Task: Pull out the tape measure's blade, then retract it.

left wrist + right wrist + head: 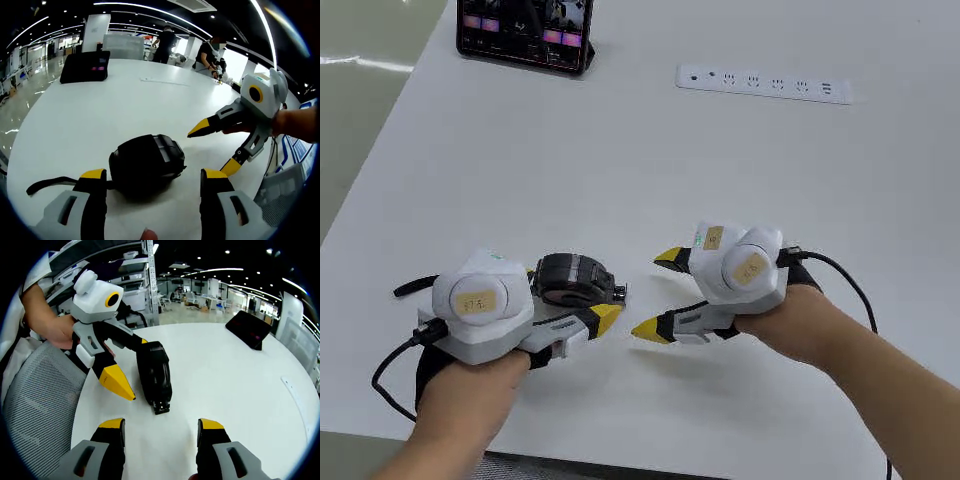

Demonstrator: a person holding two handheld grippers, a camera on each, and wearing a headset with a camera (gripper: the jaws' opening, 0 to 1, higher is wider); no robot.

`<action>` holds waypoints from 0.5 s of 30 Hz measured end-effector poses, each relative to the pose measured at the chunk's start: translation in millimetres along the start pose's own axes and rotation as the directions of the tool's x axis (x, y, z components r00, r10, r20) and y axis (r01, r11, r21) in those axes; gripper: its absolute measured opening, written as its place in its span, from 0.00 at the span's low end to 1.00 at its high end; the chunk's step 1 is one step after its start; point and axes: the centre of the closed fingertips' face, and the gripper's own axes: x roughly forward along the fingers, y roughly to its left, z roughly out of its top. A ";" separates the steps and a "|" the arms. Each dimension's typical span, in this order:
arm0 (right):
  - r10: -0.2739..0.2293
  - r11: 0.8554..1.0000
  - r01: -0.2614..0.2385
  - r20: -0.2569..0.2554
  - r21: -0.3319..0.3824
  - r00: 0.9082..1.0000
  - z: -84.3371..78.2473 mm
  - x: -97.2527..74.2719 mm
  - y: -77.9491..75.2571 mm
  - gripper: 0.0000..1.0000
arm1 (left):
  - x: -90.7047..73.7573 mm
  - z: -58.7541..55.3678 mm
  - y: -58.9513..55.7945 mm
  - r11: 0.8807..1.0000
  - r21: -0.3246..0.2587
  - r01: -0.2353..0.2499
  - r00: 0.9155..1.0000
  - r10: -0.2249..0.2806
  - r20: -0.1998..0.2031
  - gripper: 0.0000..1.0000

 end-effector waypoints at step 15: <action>-0.087 0.996 0.087 -0.006 0.015 0.996 -8.1 -33.7 -8.9 0.70 | -8.4 0.9 -10.0 0.995 0.087 0.054 0.998 -0.052 -0.024 0.79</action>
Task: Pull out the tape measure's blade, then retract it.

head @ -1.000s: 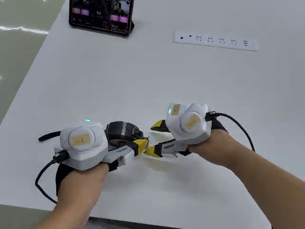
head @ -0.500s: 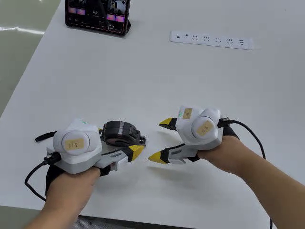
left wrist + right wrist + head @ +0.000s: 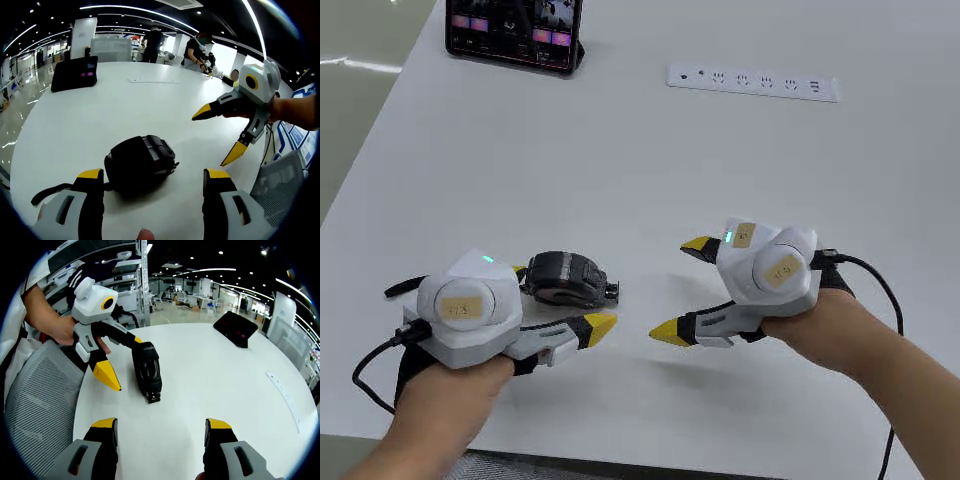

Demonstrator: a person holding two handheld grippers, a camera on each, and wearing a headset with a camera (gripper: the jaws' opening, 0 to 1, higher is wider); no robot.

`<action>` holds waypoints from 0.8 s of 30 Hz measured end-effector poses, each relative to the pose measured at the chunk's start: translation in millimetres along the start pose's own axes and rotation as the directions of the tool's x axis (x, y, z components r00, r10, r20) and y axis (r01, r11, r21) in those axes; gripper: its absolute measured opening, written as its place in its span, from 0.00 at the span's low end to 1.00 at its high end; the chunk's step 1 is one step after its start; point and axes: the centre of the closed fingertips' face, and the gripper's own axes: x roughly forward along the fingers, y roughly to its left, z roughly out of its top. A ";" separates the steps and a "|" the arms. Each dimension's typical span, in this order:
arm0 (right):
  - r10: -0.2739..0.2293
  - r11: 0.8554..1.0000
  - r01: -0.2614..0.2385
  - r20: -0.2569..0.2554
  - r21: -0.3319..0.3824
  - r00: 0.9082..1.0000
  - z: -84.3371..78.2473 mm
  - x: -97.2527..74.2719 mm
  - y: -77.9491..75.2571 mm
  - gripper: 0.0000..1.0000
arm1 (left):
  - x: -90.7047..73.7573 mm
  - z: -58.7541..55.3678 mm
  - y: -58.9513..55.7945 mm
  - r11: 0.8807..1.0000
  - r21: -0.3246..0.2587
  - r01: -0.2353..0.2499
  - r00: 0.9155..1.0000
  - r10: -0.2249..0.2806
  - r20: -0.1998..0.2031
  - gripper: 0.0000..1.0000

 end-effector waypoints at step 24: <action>-0.100 0.993 0.100 0.000 0.056 0.995 -27.4 -41.9 -2.6 0.91 | -33.9 1.1 6.4 0.981 0.175 0.078 0.997 -0.073 -0.034 0.95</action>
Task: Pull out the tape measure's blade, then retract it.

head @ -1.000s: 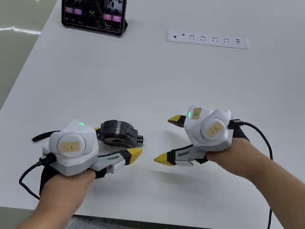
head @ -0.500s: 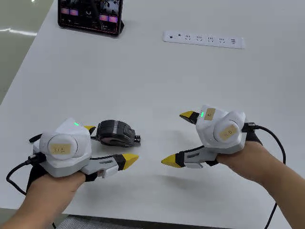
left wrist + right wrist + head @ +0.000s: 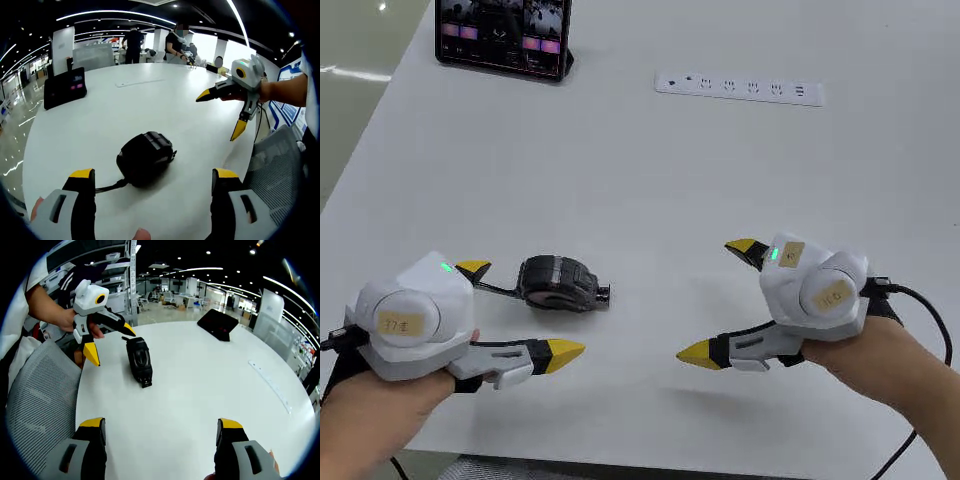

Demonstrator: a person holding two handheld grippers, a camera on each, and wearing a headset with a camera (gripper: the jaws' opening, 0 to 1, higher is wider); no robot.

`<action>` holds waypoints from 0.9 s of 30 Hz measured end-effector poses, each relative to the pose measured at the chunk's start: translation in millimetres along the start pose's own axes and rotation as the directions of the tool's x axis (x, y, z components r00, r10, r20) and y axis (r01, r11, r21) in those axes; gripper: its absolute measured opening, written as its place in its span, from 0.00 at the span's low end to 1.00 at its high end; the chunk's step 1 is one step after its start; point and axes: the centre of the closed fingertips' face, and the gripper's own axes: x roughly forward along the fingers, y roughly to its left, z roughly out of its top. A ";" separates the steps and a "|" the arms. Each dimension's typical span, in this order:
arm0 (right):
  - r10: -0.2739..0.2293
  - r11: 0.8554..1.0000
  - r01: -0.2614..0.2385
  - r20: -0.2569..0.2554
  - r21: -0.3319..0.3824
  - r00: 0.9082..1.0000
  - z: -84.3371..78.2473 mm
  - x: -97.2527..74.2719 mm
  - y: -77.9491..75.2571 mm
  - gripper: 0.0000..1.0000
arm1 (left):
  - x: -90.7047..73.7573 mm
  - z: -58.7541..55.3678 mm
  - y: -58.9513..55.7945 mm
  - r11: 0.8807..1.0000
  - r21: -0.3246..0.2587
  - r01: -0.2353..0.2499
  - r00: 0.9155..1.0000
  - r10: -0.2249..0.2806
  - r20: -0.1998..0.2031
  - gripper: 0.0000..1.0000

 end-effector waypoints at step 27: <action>-0.082 0.993 0.081 0.006 0.085 0.997 -30.0 -51.3 -2.7 0.99 | -29.2 -18.9 9.3 0.995 0.102 0.016 0.999 -0.012 -0.044 0.99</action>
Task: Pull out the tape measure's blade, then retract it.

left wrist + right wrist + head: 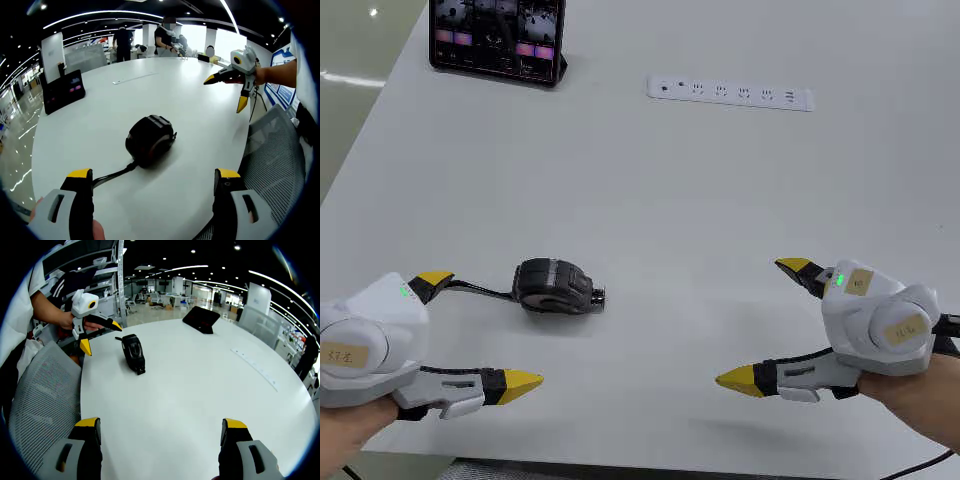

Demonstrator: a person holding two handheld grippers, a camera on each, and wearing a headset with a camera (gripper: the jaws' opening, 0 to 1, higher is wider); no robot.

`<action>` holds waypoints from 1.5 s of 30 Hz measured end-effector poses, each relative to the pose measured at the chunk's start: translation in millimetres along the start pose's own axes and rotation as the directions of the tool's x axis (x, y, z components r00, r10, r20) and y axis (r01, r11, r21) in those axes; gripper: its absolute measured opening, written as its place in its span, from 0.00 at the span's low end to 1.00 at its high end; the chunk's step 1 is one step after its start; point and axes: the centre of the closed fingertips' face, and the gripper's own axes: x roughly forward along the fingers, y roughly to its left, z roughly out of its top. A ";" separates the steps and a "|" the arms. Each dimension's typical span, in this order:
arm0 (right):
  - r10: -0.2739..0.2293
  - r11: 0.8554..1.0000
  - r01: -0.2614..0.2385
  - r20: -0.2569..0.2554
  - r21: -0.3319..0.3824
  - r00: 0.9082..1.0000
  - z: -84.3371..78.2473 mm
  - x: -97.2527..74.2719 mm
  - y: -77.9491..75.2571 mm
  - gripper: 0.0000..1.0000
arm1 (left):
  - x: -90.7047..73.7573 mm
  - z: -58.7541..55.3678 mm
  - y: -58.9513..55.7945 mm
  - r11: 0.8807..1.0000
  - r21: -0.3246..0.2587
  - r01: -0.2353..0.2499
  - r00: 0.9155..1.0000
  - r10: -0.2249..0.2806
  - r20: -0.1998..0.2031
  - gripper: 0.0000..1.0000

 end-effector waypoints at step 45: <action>-0.003 0.998 0.003 0.003 0.061 1.000 -21.9 -23.5 7.9 0.99 | -19.0 -13.9 0.3 0.999 0.029 0.038 0.999 -0.038 -0.011 0.99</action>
